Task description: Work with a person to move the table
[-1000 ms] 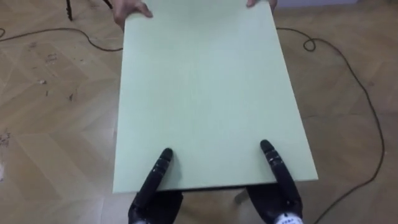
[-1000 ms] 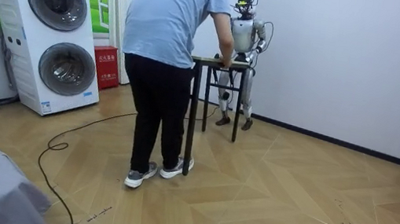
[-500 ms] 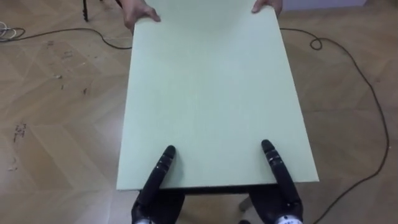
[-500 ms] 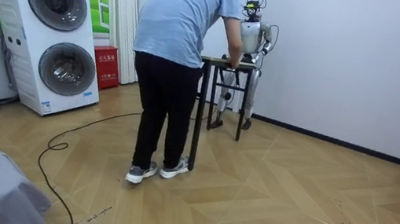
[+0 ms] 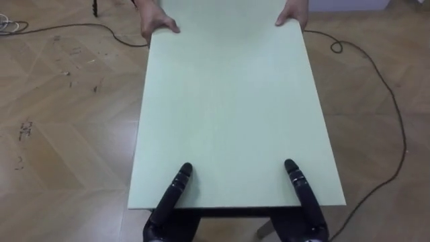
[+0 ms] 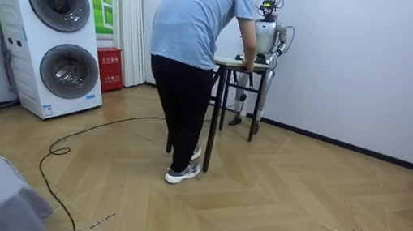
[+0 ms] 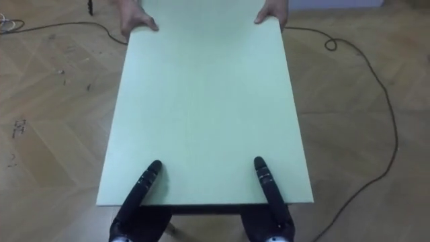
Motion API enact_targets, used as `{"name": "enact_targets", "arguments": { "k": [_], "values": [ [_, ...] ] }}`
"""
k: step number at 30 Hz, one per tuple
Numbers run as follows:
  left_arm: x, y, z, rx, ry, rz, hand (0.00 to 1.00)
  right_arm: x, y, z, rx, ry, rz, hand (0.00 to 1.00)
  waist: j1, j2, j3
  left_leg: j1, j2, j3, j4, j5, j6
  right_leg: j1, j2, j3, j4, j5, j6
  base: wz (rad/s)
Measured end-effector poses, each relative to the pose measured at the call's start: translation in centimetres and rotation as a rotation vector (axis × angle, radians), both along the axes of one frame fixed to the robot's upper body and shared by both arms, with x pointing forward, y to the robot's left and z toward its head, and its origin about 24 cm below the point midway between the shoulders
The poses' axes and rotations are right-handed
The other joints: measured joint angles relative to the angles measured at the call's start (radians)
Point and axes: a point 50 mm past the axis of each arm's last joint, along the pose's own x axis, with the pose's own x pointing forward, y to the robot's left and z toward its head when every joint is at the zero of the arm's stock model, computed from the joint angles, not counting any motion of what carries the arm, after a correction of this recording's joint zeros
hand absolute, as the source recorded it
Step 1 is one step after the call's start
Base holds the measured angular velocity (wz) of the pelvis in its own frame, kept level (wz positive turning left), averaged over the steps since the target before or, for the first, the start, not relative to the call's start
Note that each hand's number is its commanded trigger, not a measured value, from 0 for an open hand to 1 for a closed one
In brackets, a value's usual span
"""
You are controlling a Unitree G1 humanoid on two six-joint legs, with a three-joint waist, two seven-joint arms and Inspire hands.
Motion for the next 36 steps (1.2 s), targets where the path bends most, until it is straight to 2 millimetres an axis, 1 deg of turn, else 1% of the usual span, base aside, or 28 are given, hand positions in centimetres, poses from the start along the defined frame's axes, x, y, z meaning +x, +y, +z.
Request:
{"name": "enact_targets", "arguments": {
  "k": [2,3,5,6,8,11,14,18,20,22,24,26,27,28,29,30,31,32,33,34,35,36],
  "values": [
    [-0.3,0.2,0.1,0.002,-0.001,0.004,1.0,-0.1,0.1,-0.1,0.004,-0.002,0.006,1.0,0.0,-0.01,0.0016,-0.002,0.016,0.0,-0.02,0.022,-0.013,0.006,0.023,-0.001,-0.048,0.025,-0.017,-0.06],
    [-0.3,0.2,0.1,0.002,0.0,0.004,1.0,-0.1,0.1,-0.1,0.004,-0.002,0.007,1.0,0.0,-0.012,0.0019,-0.003,0.018,-0.001,-0.024,0.027,-0.015,0.004,0.025,-0.002,-0.053,0.027,-0.02,0.04],
    [-0.4,0.2,0.1,0.003,0.002,0.006,1.0,-0.1,0.1,-0.1,0.004,0.001,0.007,1.0,-0.019,-0.013,0.0013,-0.01,0.021,-0.026,-0.033,0.044,-0.024,0.006,0.033,-0.026,-0.074,0.03,-0.022,0.21],
    [-0.4,0.2,0.1,0.003,0.001,0.006,1.0,-0.1,0.1,-0.1,0.005,0.0,0.007,1.0,-0.024,-0.013,0.0013,-0.013,0.023,-0.03,-0.034,0.048,-0.026,0.005,0.036,-0.03,-0.078,0.031,-0.023,0.18],
    [-0.6,0.2,0.1,0.004,0.003,0.009,1.0,-0.2,0.2,-0.2,0.009,0.001,0.008,1.0,-0.027,-0.013,0.0014,-0.019,0.03,-0.036,-0.042,0.058,-0.034,0.002,0.044,-0.036,-0.081,0.04,-0.038,0.07],
    [-0.6,0.2,0.2,0.009,0.001,0.006,1.0,-0.3,0.1,-0.3,0.019,0.001,0.003,1.0,-0.03,-0.015,0.0008,-0.02,0.031,-0.044,-0.054,0.073,-0.042,0.002,0.047,-0.05,-0.081,0.041,-0.048,0.11],
    [-0.8,0.2,0.2,0.018,0.0,-0.003,1.0,-0.7,0.2,-0.5,0.029,0.008,-0.003,1.0,-0.027,-0.014,0.0007,-0.019,0.032,-0.05,-0.069,0.088,-0.047,0.002,0.048,-0.059,-0.08,0.043,-0.055,0.08],
    [-0.9,0.4,0.2,0.029,-0.001,-0.001,1.0,-0.8,0.4,-0.5,0.036,0.012,-0.003,1.0,-0.024,-0.014,0.0004,-0.021,0.031,-0.06,-0.081,0.097,-0.049,0.003,0.049,-0.066,-0.08,0.044,-0.058,0.09],
    [-0.9,0.4,0.2,0.029,-0.002,-0.001,1.0,-0.8,0.4,-0.5,0.036,0.01,-0.003,1.0,-0.028,-0.013,-0.0001,-0.032,0.031,-0.075,-0.081,0.102,-0.049,0.003,0.05,-0.081,-0.081,0.045,-0.06,0.17],
    [-1.0,0.4,0.2,0.027,-0.001,0.0,1.0,-0.8,0.3,-0.6,0.035,0.009,-0.002,1.0,-0.023,-0.013,0.0,-0.034,0.031,-0.081,-0.081,0.107,-0.051,0.006,0.052,-0.085,-0.082,0.046,-0.061,0.12],
    [-1.1,0.4,0.1,0.028,0.003,0.001,1.0,-0.9,0.4,-0.7,0.033,0.01,0.001,1.0,-0.026,-0.012,0.0001,-0.04,0.031,-0.095,-0.077,0.114,-0.054,0.009,0.056,-0.091,-0.081,0.044,-0.064,0.22],
    [-1.0,0.2,0.1,0.024,0.001,-0.006,1.0,-1.0,0.2,-0.7,0.03,0.006,-0.007,1.0,-0.031,-0.004,0.0019,-0.063,0.03,-0.13,-0.061,0.129,-0.06,0.006,0.069,-0.098,-0.082,0.039,-0.073,0.44],
    [-1.0,0.2,0.2,0.023,0.0,-0.009,1.0,-1.0,0.2,-0.6,0.027,0.003,-0.011,1.0,-0.034,-0.003,0.0027,-0.069,0.03,-0.14,-0.061,0.135,-0.062,0.004,0.073,-0.101,-0.082,0.037,-0.076,0.58],
    [-0.9,0.0,0.2,0.021,-0.002,-0.012,1.0,-1.1,0.1,-0.5,0.019,-0.004,-0.016,1.0,-0.038,0.003,0.0023,-0.081,0.03,-0.16,-0.073,0.153,-0.069,-0.002,0.079,-0.113,-0.086,0.03,-0.088,0.5],
    [-0.8,0.0,0.2,0.015,-0.002,-0.011,1.0,-1.0,0.1,-0.3,0.011,-0.015,-0.016,1.0,-0.036,0.004,-0.0008,-0.079,0.029,-0.16,-0.116,0.188,-0.082,-0.014,0.076,-0.137,-0.1,0.035,-0.099,0.49],
    [-0.7,-0.1,0.3,0.009,-0.005,-0.012,1.0,-0.9,0.0,-0.2,0.003,-0.024,-0.016,1.0,-0.038,0.006,-0.0005,-0.079,0.029,-0.146,-0.14,0.21,-0.091,-0.023,0.069,-0.164,-0.107,0.04,-0.105,0.4],
    [-0.6,-0.4,0.3,-0.004,-0.008,-0.012,1.0,-0.7,-0.4,0.0,-0.009,-0.035,-0.017,1.0,-0.04,0.011,-0.0022,-0.098,0.042,-0.064,-0.087,0.193,-0.072,-0.027,0.03,-0.258,-0.112,0.042,-0.108,0.07],
    [-0.9,-0.5,0.2,-0.021,-0.005,-0.003,1.0,-0.6,-0.5,0.1,-0.019,-0.04,-0.004,1.0,-0.027,0.018,-0.0049,-0.096,0.074,0.047,0.046,0.1,-0.056,-0.015,0.006,-0.344,-0.113,0.047,-0.101,-0.07],
    [-1.1,-0.4,0.2,-0.031,-0.005,0.004,1.0,-0.6,-0.4,0.2,-0.021,-0.043,0.007,1.0,-0.027,0.027,-0.0083,-0.093,0.092,0.081,0.109,0.06,-0.056,-0.003,0.002,-0.376,-0.113,0.047,-0.101,0.0],
    [-1.4,-0.2,0.1,-0.041,-0.004,0.007,1.0,-0.6,-0.4,0.2,-0.029,-0.044,0.017,1.0,-0.044,0.046,-0.0072,-0.081,0.123,0.123,0.191,0.008,-0.062,0.017,0.003,-0.436,-0.105,0.045,-0.105,0.84],
    [-1.3,-0.3,0.1,-0.041,-0.009,0.004,1.0,-0.6,-0.4,0.3,-0.029,-0.045,0.014,1.0,-0.072,0.068,-0.0037,-0.081,0.136,0.139,0.183,-0.013,-0.062,0.023,-0.005,-0.497,-0.063,0.026,-0.104,1.15],
    [-1.2,-0.3,0.2,-0.036,-0.013,0.0,1.0,-0.6,-0.4,0.3,-0.027,-0.046,0.01,1.0,-0.082,0.073,-0.0015,-0.08,0.134,0.152,0.156,-0.015,-0.058,0.022,-0.013,-0.511,-0.036,0.01,-0.098,1.54]
  ]
}}
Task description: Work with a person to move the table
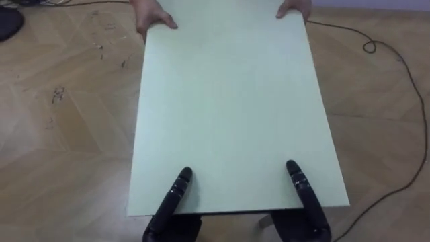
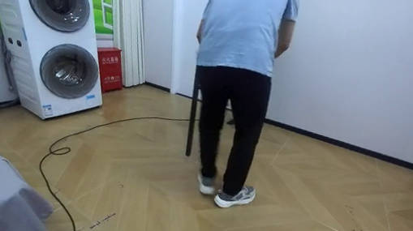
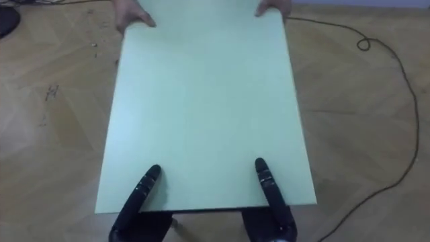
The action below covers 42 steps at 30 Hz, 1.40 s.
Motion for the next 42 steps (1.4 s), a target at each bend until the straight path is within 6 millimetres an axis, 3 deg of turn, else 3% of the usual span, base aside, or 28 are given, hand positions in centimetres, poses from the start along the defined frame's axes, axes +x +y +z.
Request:
{"name": "enact_targets", "arguments": {
  "k": [1,2,4,5,8,15,19,22,24,26,29,33,35,37,40,42],
  "values": [
    [0.3,0.0,0.1,0.009,-0.008,-0.008,1.0,-0.1,0.0,0.0,0.007,0.001,-0.008,1.0,-0.029,0.002,0.0,0.016,-0.023,-0.012,-0.069,0.002,0.004,-0.005,-0.002,0.005,0.031,-0.024,0.006,1.46],
    [0.6,0.0,0.2,0.019,-0.012,-0.02,1.0,0.0,0.0,0.0,0.016,0.002,-0.016,1.0,-0.043,-0.005,-0.0027,0.031,-0.056,-0.039,-0.139,0.036,0.035,-0.021,0.004,0.056,0.033,-0.04,0.008,1.39],
    [0.6,-0.3,0.2,0.01,-0.004,-0.021,1.0,-0.1,-0.4,0.1,0.009,0.002,-0.022,1.0,-0.045,0.003,-0.0027,0.053,-0.087,-0.04,-0.194,0.077,0.034,-0.019,-0.002,0.062,0.018,-0.038,0.007,0.72],
    [0.4,-0.3,0.1,0.008,0.004,-0.018,1.0,-0.2,-0.4,0.0,0.007,0.005,-0.015,1.0,-0.026,0.01,-0.0021,0.058,-0.085,-0.034,-0.198,0.079,0.033,-0.018,-0.009,0.036,0.018,-0.035,0.004,0.26],
    [0.2,-0.2,0.0,0.011,0.008,-0.01,1.0,-0.2,-0.2,0.0,0.009,0.011,-0.009,1.0,0.018,0.008,-0.0007,0.057,-0.086,-0.039,-0.212,0.093,0.039,-0.009,-0.01,0.026,0.024,-0.033,-0.004,0.16],
    [0.1,0.0,0.0,0.006,0.013,0.013,1.0,0.3,0.1,0.2,-0.01,0.005,0.02,1.0,0.069,-0.007,0.0078,0.032,-0.101,-0.091,-0.219,0.106,0.049,-0.002,-0.021,-0.01,0.027,-0.032,0.001,0.31],
    [-0.3,0.2,-0.1,0.003,0.019,0.036,1.0,0.3,0.3,0.2,-0.015,0.004,0.033,1.0,0.111,-0.019,0.0067,0.017,-0.115,-0.112,-0.213,0.111,0.055,0.002,-0.031,-0.011,0.036,-0.038,0.014,0.4],
    [-0.4,0.1,-0.1,-0.001,0.023,0.039,1.0,0.3,0.3,0.2,-0.018,0.006,0.033,1.0,0.113,-0.022,0.0077,0.017,-0.146,-0.153,-0.217,0.114,0.072,0.018,-0.064,-0.005,0.088,-0.064,0.04,0.7],
    [-0.4,0.2,-0.2,0.005,0.024,0.036,1.0,0.0,0.4,0.0,-0.012,0.014,0.027,1.0,0.097,-0.029,0.0078,0.018,-0.179,-0.206,-0.212,0.118,0.085,0.033,-0.07,0.062,0.108,-0.085,0.065,1.01],
    [-0.3,0.4,-0.1,0.021,0.014,0.031,1.0,0.0,0.7,0.0,0.0,0.015,0.021,1.0,0.06,-0.033,0.0085,0.005,-0.224,-0.293,-0.196,0.125,0.099,0.036,-0.061,0.233,0.104,-0.103,0.09,1.16],
    [-0.2,0.6,-0.1,0.031,0.009,0.03,1.0,0.0,0.8,0.0,0.007,0.017,0.019,1.0,0.059,-0.038,0.009,-0.003,-0.26,-0.366,-0.197,0.138,0.1,0.034,-0.021,0.397,0.07,-0.115,0.098,0.79],
    [-0.2,0.7,0.1,0.034,0.002,0.028,1.0,0.2,0.9,0.0,0.009,0.015,0.021,1.0,0.068,-0.043,0.0082,-0.017,-0.275,-0.413,-0.203,0.17,0.106,0.051,0.012,0.415,0.024,-0.107,0.09,0.56],
    [-0.3,0.9,0.0,0.035,0.013,0.033,1.0,0.2,1.1,0.0,0.011,0.025,0.027,1.0,0.088,-0.046,0.0079,-0.018,-0.28,-0.433,-0.205,0.175,0.109,0.062,0.035,0.455,0.0,-0.101,0.079,0.31],
    [-0.4,1.1,0.0,0.04,0.019,0.043,1.0,0.3,1.3,0.0,0.017,0.038,0.041,1.0,0.097,-0.052,0.0087,-0.019,-0.285,-0.448,-0.206,0.179,0.11,0.071,0.044,0.463,-0.015,-0.096,0.074,0.23],
    [-0.4,1.3,0.0,0.04,0.02,0.061,1.0,0.9,1.5,0.1,0.027,0.045,0.057,1.0,0.143,-0.062,0.0076,-0.024,-0.284,-0.46,-0.204,0.179,0.11,0.076,0.056,0.484,-0.034,-0.084,0.068,0.11],
    [-0.3,1.4,0.0,0.033,0.017,0.073,1.0,1.3,1.6,0.3,0.027,0.043,0.07,1.0,0.144,-0.061,0.0077,-0.028,-0.292,-0.482,-0.2,0.181,0.109,0.086,0.063,0.489,-0.047,-0.081,0.066,0.33]
  ]
}}
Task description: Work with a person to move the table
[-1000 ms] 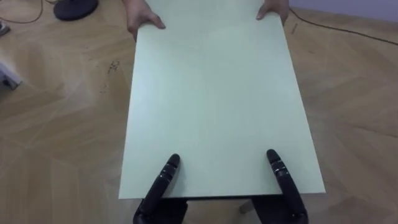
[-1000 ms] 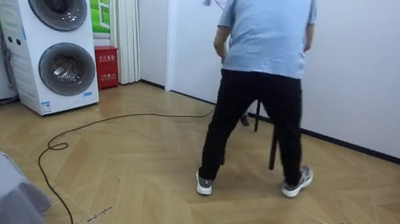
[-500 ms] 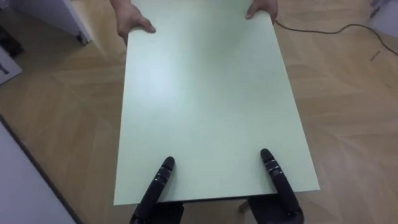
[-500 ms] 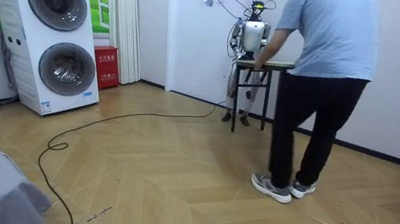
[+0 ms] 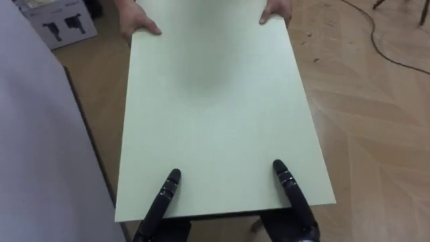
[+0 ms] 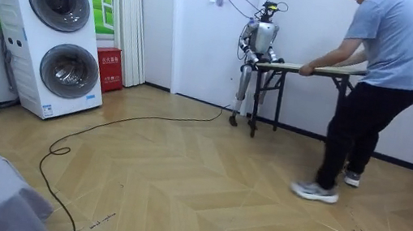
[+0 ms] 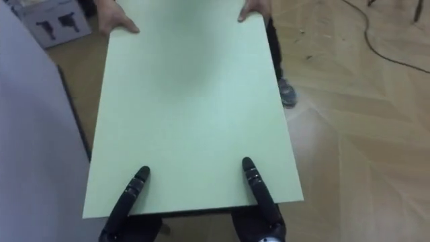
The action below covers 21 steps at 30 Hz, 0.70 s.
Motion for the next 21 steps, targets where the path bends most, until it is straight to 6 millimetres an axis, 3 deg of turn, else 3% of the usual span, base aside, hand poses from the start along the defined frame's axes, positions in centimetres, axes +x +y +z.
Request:
{"name": "enact_targets", "arguments": {
  "k": [3,6,8,9,10,11,12,13,14,15,16,17,19,20,21],
  "values": [
    [0.1,0.3,0.1,0.007,-0.01,0.007,1.0,0.2,0.3,0.1,0.005,-0.005,0.01,1.0,0.02,0.0,-0.0001,-0.007,-0.009,-0.03,0.003,0.001,-0.003,0.005,0.005,0.002,0.003,0.001,-0.004,0.3],
    [0.4,0.6,0.2,0.014,-0.016,0.015,1.0,0.5,0.6,0.1,0.007,-0.009,0.023,1.0,0.016,0.01,-0.002,-0.013,-0.021,-0.085,0.001,0.021,-0.009,0.01,0.014,-0.013,0.004,0.009,-0.018,0.53],
    [1.1,0.6,0.5,0.024,-0.033,-0.001,1.0,0.7,0.5,0.2,0.017,-0.018,0.008,1.0,-0.01,0.025,-0.0038,-0.016,-0.036,-0.151,-0.046,0.072,-0.022,0.002,0.037,-0.036,0.0,0.026,-0.046,1.04],
    [1.3,0.6,0.6,0.025,-0.037,-0.004,1.0,0.8,0.5,0.2,0.02,-0.02,0.005,1.0,-0.015,0.025,-0.004,-0.015,-0.039,-0.145,-0.068,0.087,-0.028,0.004,0.036,-0.049,-0.009,0.029,-0.05,1.11],
    [1.5,0.5,0.6,0.025,-0.042,-0.006,1.0,1.0,0.4,0.3,0.02,-0.027,0.003,1.0,-0.045,0.024,-0.0051,-0.016,-0.036,-0.082,-0.123,0.123,-0.069,0.025,0.028,-0.089,-0.043,0.032,-0.052,1.39],
    [1.8,0.2,0.7,0.018,-0.041,-0.011,1.0,1.2,0.2,0.4,0.014,-0.033,-0.004,1.0,-0.095,0.019,-0.0038,-0.024,-0.014,0.065,-0.155,0.129,-0.149,0.04,-0.006,-0.157,-0.074,0.037,-0.045,1.46],
    [1.9,0.1,0.6,0.019,-0.042,-0.012,1.0,1.3,0.1,0.4,0.009,-0.034,-0.007,1.0,-0.106,0.02,-0.0029,-0.044,0.017,0.187,-0.084,0.069,-0.124,0.038,-0.013,-0.184,-0.07,0.035,-0.042,1.11],
    [1.9,0.3,0.5,0.023,-0.035,-0.001,1.0,1.5,0.4,0.2,0.014,-0.027,-0.002,1.0,-0.11,0.021,-0.0022,-0.06,0.119,0.352,0.099,-0.068,-0.06,0.039,-0.007,-0.214,-0.052,0.032,-0.042,0.44],
    [1.9,0.5,0.4,0.017,-0.029,0.006,1.0,1.5,0.6,0.2,0.012,-0.027,0.006,1.0,-0.108,0.027,-0.0015,-0.058,0.226,0.408,0.234,-0.172,-0.08,0.034,0.004,-0.235,-0.007,0.008,-0.04,0.27],
    [1.9,0.4,0.4,0.01,-0.028,0.014,1.0,1.6,0.6,0.2,0.013,-0.024,0.007,1.0,-0.109,0.033,-0.0002,-0.063,0.263,0.405,0.283,-0.21,-0.096,0.027,0.007,-0.239,0.031,-0.019,-0.032,0.42],
    [2.2,0.0,0.4,0.014,-0.023,0.025,1.0,1.6,0.5,0.2,0.012,-0.02,-0.004,1.0,-0.114,0.046,0.0042,-0.08,0.253,0.353,0.303,-0.249,-0.07,0.01,0.007,-0.242,0.1,-0.067,-0.014,0.78],
    [2.6,-0.1,0.5,0.038,-0.023,0.017,1.0,1.6,0.4,0.3,0.013,-0.022,-0.019,1.0,-0.133,0.03,-0.0001,-0.08,0.213,0.328,0.273,-0.236,-0.045,-0.009,-0.008,-0.228,0.111,-0.084,0.0,0.82],
    [2.9,-0.5,0.7,0.03,-0.024,0.011,1.0,1.8,0.0,0.5,0.002,-0.033,-0.028,1.0,-0.134,0.02,-0.0063,-0.071,0.165,0.322,0.201,-0.194,-0.027,-0.021,-0.035,-0.211,0.103,-0.077,0.012,0.52],
    [2.9,-0.7,0.7,0.023,-0.026,0.007,1.0,1.9,-0.3,0.7,-0.008,-0.039,-0.025,1.0,-0.13,0.02,-0.0065,-0.058,0.146,0.324,0.165,-0.171,-0.021,-0.022,-0.049,-0.218,0.099,-0.065,0.018,0.27],
    [2.9,-0.8,0.7,0.022,-0.025,0.005,1.0,1.8,-0.4,0.7,-0.011,-0.04,-0.024,1.0,-0.125,0.02,-0.0067,-0.055,0.142,0.323,0.152,-0.164,-0.019,-0.02,-0.052,-0.221,0.099,-0.059,0.019,0.14]
  ]
}}
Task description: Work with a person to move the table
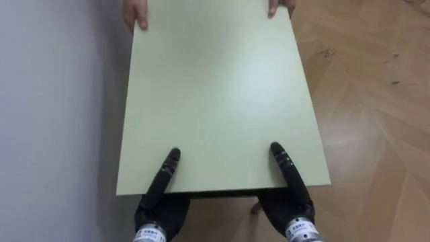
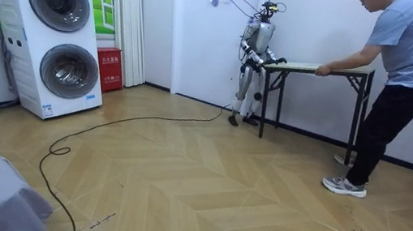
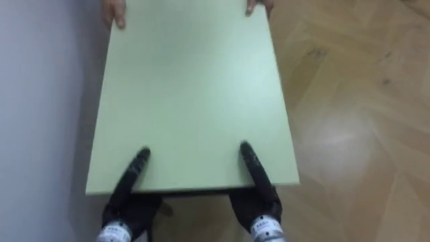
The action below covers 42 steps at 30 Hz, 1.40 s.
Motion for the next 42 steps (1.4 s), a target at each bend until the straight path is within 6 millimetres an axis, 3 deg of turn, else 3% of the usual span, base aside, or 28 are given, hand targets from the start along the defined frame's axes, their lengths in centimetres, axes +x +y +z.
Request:
{"name": "enact_targets", "arguments": {
  "k": [2,4,6,7,9,11,14,17,23,34,35,36,37,38,39,40,42],
  "values": [
    [-0.2,-0.1,-0.1,0.006,0.009,-0.009,1.0,-0.4,-0.1,-0.2,0.002,0.013,-0.009,1.0,0.014,0.002,0.0017,0.026,-0.004,-0.033,-0.027,0.011,-0.001,-0.039,-0.015,0.011,0.092,0.005,0.0,0.16],
    [-0.4,-0.1,-0.2,0.01,0.015,-0.016,1.0,-0.7,0.0,-0.3,0.004,0.019,-0.011,1.0,0.024,0.009,0.003,0.031,-0.008,-0.095,-0.029,0.012,-0.004,-0.084,-0.011,0.069,0.071,-0.001,-0.004,0.03],
    [-0.5,-0.3,-0.3,0.005,0.018,-0.012,1.0,-0.7,0.0,-0.1,-0.01,0.019,-0.01,1.0,0.029,0.018,0.0043,0.033,-0.017,-0.121,-0.033,0.013,-0.012,-0.145,-0.014,0.083,0.049,0.056,-0.027,0.19],
    [-0.5,-0.3,-0.3,0.004,0.024,-0.015,1.0,-1.0,-0.1,-0.2,-0.012,0.024,-0.02,1.0,0.025,0.015,0.0009,0.044,-0.028,-0.12,-0.058,0.019,-0.017,-0.133,-0.028,0.067,0.068,0.054,-0.024,0.47],
    [-0.6,-0.4,-0.5,0.004,0.033,-0.018,1.0,-1.2,-0.2,-0.3,-0.009,0.033,-0.026,1.0,0.013,0.015,0.0015,0.063,-0.035,-0.109,-0.086,0.029,-0.016,-0.108,-0.028,0.043,0.066,0.055,-0.024,0.53],
    [-0.6,-0.7,-1.1,0.008,0.056,-0.043,1.0,-1.9,-0.5,-0.7,-0.01,0.063,-0.048,1.0,-0.018,0.014,0.0023,0.105,-0.043,-0.133,-0.111,0.041,-0.009,-0.056,-0.028,0.061,0.057,0.052,-0.019,0.75],
    [-0.6,-0.9,-1.1,0.008,0.058,-0.053,1.0,-2.1,-0.6,-0.8,-0.011,0.07,-0.058,1.0,-0.024,0.008,0.0023,0.121,-0.059,-0.148,-0.123,0.042,-0.007,-0.017,-0.02,0.115,0.003,0.054,-0.013,0.29],
    [-0.5,-0.8,-1.1,0.013,0.056,-0.061,1.0,-2.1,-0.7,-0.8,-0.002,0.075,-0.062,1.0,-0.021,-0.003,0.0029,0.133,-0.061,-0.147,-0.134,0.042,-0.007,0.01,-0.01,0.142,-0.04,0.063,0.0,0.02],
    [-0.3,-0.9,-1.4,0.039,0.045,-0.079,1.0,-2.1,-0.4,-1.0,0.011,0.084,-0.068,1.0,-0.016,-0.021,0.0039,0.151,-0.062,-0.144,-0.147,0.041,-0.01,0.04,0.004,0.176,-0.079,0.063,0.001,0.03],
    [-0.2,-1.0,-1.5,0.061,0.035,-0.082,1.0,-2.0,-0.4,-1.0,0.003,0.081,-0.071,1.0,-0.015,-0.021,0.0037,0.156,-0.062,-0.145,-0.156,0.042,-0.012,0.041,0.009,0.218,-0.08,0.064,0.0,0.0],
    [-0.1,-1.1,-1.6,0.062,0.034,-0.084,0.94,-1.9,-0.4,-1.0,-0.001,0.079,-0.071,1.0,-0.015,-0.02,0.0031,0.156,-0.062,-0.146,-0.156,0.042,-0.012,0.041,0.01,0.219,-0.08,0.064,0.0,0.0],
    [-0.1,-1.1,-1.6,0.063,0.034,-0.085,0.69,-1.9,-0.5,-1.1,-0.004,0.079,-0.072,0.8,-0.015,-0.02,0.0029,0.155,-0.062,-0.146,-0.156,0.042,-0.012,0.041,0.01,0.219,-0.08,0.064,0.0,0.0],
    [-0.1,-1.0,-1.7,0.069,0.032,-0.089,0.54,-1.8,-0.4,-1.1,-0.007,0.078,-0.073,0.36,-0.015,-0.018,0.0021,0.155,-0.061,-0.146,-0.156,0.042,-0.013,0.041,0.011,0.221,-0.08,0.064,0.0,0.0],
    [-0.1,-0.9,-1.8,0.077,0.029,-0.095,0.49,-1.7,-0.4,-1.1,-0.006,0.078,-0.072,0.08,-0.015,-0.018,0.0019,0.156,-0.061,-0.145,-0.155,0.042,-0.013,0.042,0.012,0.222,-0.08,0.064,0.0,0.0],
    [0.0,-0.8,-1.8,0.081,0.027,-0.094,0.34,-1.6,-0.4,-1.1,-0.005,0.078,-0.072,0.0,-0.015,-0.018,0.0019,0.156,-0.06,-0.145,-0.155,0.042,-0.013,0.042,0.012,0.222,-0.08,0.064,0.0,0.0],
    [0.1,-0.9,-1.9,0.09,0.027,-0.101,0.03,-1.5,-0.4,-1.2,-0.006,0.079,-0.071,0.0,-0.015,-0.018,0.0019,0.16,-0.06,-0.145,-0.155,0.042,-0.013,0.046,0.012,0.224,-0.08,0.064,0.0,0.0],
    [0.1,-0.7,-2.2,0.115,0.031,-0.115,0.0,-1.3,-0.5,-1.6,-0.01,0.079,-0.067,0.0,-0.015,-0.015,-0.0013,0.173,-0.06,-0.145,-0.157,0.04,-0.015,0.059,0.013,0.225,-0.081,0.064,0.0,-0.02]
  ]
}}
